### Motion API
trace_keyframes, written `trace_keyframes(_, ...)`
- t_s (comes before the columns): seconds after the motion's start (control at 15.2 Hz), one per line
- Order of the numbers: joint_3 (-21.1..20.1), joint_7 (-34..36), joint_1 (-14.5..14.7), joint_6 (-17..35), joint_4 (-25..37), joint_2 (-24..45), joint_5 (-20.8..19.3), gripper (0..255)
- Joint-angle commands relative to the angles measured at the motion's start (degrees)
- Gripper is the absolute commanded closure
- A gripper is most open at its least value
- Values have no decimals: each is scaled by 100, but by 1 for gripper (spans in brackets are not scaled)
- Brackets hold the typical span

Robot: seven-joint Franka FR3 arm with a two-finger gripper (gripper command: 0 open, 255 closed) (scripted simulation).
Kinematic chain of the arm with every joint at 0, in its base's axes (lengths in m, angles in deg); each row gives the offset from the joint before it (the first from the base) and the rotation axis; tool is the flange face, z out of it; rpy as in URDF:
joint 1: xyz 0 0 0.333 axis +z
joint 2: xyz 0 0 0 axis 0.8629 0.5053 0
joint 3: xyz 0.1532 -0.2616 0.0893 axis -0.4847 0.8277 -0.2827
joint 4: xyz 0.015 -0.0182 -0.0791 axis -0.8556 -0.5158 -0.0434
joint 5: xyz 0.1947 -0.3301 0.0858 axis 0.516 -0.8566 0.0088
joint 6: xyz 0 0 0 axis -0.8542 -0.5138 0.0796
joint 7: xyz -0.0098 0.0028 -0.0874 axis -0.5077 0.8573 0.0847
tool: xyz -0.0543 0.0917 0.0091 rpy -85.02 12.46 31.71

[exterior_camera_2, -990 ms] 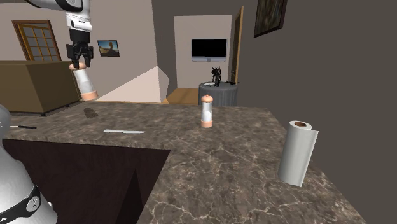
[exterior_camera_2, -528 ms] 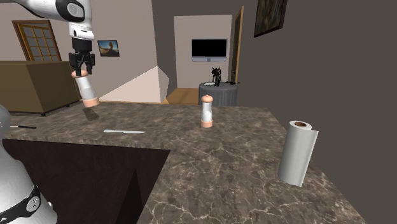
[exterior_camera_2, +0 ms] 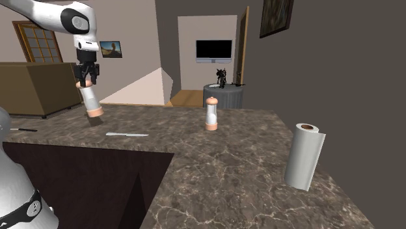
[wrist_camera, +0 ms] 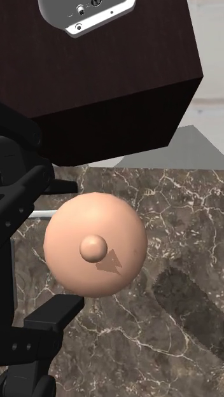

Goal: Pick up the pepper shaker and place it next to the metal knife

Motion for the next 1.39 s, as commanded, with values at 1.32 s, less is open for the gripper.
trace_keyframes(1.32, -433, 29, -44, 1541, -1047, 604, -204, 255)
